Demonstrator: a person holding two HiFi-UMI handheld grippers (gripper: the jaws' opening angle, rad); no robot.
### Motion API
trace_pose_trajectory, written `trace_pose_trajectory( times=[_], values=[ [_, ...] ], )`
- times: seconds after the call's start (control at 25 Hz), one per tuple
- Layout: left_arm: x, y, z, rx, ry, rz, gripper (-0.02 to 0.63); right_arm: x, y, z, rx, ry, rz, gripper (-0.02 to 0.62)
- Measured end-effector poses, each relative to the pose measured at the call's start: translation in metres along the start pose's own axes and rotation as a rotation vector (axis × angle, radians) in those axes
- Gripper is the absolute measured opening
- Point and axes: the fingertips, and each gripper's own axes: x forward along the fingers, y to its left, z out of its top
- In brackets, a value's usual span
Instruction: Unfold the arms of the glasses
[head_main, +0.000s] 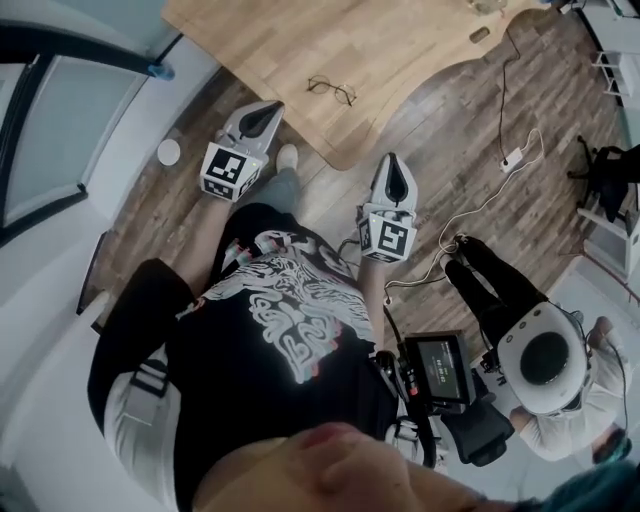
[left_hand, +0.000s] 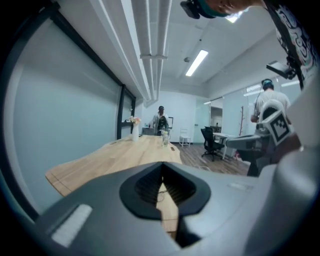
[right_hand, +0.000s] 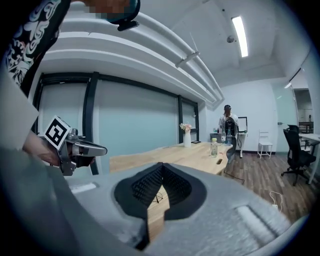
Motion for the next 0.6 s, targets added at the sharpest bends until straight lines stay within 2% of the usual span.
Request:
trace_pose_trajectory(
  times=[0.24,0.4,0.6],
  values=[
    [0.036,0.04,-0.006,0.015,0.041,-0.06,-0.011,0.058,0.009,-0.018,-0.051,0.07,0.011,-0.002],
    [0.062,0.058,-0.002,0.054,0.062,-0.105,-0.011,0.088,0.01,-0.01,-0.087,0.1,0.009,-0.002],
    [0.079,0.067,-0.017,0.043,0.081,-0.135,-0.011,0.105,0.019,-0.012,-0.128,0.132,0.041,-0.001]
  ],
)
